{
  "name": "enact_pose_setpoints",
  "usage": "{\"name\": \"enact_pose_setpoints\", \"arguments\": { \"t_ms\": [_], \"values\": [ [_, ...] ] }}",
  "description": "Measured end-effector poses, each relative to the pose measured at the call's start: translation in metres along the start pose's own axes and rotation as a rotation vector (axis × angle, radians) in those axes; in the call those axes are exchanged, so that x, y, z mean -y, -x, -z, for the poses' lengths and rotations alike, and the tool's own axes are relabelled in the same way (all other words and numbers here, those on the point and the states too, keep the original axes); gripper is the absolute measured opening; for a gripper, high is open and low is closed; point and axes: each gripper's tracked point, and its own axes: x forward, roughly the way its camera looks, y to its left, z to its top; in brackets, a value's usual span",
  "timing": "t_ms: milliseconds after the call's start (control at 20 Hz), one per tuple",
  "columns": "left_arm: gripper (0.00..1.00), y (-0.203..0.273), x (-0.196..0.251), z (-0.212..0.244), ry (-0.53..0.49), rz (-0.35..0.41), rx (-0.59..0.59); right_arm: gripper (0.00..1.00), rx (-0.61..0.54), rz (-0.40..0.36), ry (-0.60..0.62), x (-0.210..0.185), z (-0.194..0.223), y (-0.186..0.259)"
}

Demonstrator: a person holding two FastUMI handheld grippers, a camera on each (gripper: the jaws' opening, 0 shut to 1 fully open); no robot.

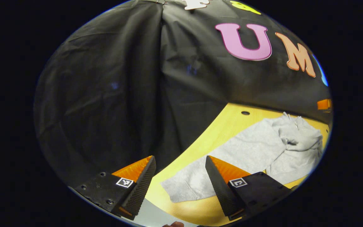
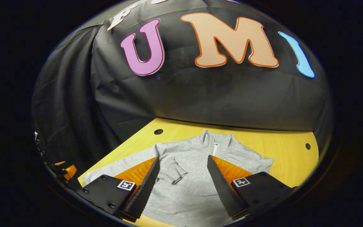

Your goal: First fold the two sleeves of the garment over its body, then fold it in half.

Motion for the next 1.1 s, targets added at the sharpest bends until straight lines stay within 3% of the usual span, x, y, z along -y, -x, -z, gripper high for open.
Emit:
{"name": "enact_pose_setpoints", "arguments": {
  "t_ms": [50,100,550,800,900,950,1100],
  "values": [
    [0.94,-0.006,0.001,0.013,0.001,0.001,-0.029,0.91,0.015,0.014,-0.001,0.006,-0.003,0.006],
    [0.94,-0.010,0.002,0.025,0.002,0.003,-0.071,0.96,0.028,0.028,-0.004,0.012,-0.007,0.012],
    [0.95,-0.033,0.000,0.101,0.117,0.006,-0.310,0.96,0.047,0.115,-0.023,0.050,-0.008,0.045],
    [0.95,-0.035,0.006,0.096,0.138,0.026,-0.302,0.96,0.045,0.139,-0.032,0.059,-0.004,0.054],
    [0.83,-0.037,0.008,0.097,0.126,0.039,-0.305,0.96,0.046,0.144,-0.031,0.060,-0.001,0.054],
    [0.82,-0.037,0.012,0.095,0.116,0.064,-0.317,0.96,0.047,0.145,-0.030,0.060,-0.001,0.054],
    [0.26,-0.039,0.024,0.092,0.122,0.094,-0.335,0.96,0.045,0.145,-0.028,0.063,0.002,0.057]
  ]
}}
